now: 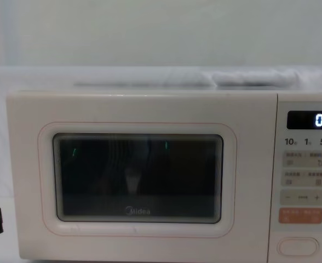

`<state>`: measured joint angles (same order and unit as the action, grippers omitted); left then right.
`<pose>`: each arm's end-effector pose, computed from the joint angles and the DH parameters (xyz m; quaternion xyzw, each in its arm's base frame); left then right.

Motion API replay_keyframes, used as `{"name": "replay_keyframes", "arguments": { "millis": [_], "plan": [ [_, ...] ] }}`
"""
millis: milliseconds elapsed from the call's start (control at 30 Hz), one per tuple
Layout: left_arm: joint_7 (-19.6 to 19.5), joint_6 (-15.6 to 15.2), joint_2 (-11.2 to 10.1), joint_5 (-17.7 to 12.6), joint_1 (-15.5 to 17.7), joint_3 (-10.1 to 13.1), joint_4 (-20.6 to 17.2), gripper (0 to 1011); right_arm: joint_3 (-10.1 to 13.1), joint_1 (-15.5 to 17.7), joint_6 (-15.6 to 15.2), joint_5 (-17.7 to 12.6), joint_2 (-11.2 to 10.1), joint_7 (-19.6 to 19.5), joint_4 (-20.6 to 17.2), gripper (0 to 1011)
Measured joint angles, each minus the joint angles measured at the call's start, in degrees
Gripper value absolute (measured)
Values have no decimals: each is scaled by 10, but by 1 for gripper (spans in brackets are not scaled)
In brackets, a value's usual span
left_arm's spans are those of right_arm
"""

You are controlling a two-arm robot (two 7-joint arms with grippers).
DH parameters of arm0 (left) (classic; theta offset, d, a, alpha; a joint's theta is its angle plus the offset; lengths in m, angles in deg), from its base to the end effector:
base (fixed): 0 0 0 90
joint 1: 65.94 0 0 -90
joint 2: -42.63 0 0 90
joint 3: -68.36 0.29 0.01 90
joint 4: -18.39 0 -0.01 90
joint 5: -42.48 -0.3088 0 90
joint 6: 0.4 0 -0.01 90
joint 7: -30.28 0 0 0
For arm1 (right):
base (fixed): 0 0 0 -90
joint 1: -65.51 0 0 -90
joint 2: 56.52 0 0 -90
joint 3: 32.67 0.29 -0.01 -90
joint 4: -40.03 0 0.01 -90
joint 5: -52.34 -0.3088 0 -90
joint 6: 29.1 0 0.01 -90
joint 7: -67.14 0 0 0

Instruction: Press the button to open the microwave door with one hand; close the microwave door with the other hand.

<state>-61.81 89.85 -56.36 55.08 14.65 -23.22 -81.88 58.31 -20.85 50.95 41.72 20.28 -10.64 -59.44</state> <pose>0.2820 0.0468 -0.2886 -0.0292 0.0133 0.6932 0.7200 0.3102 -0.0620 -0.2615 -0.0409 0.0132 -0.6215 0.7823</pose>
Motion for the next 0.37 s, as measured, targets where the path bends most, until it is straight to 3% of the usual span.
{"name": "replay_keyframes", "arguments": {
  "millis": [367],
  "plan": [
    [0,0,0,0,0,0,0,1001,0,0,0,0,0,0,0,1002]
  ]
}}
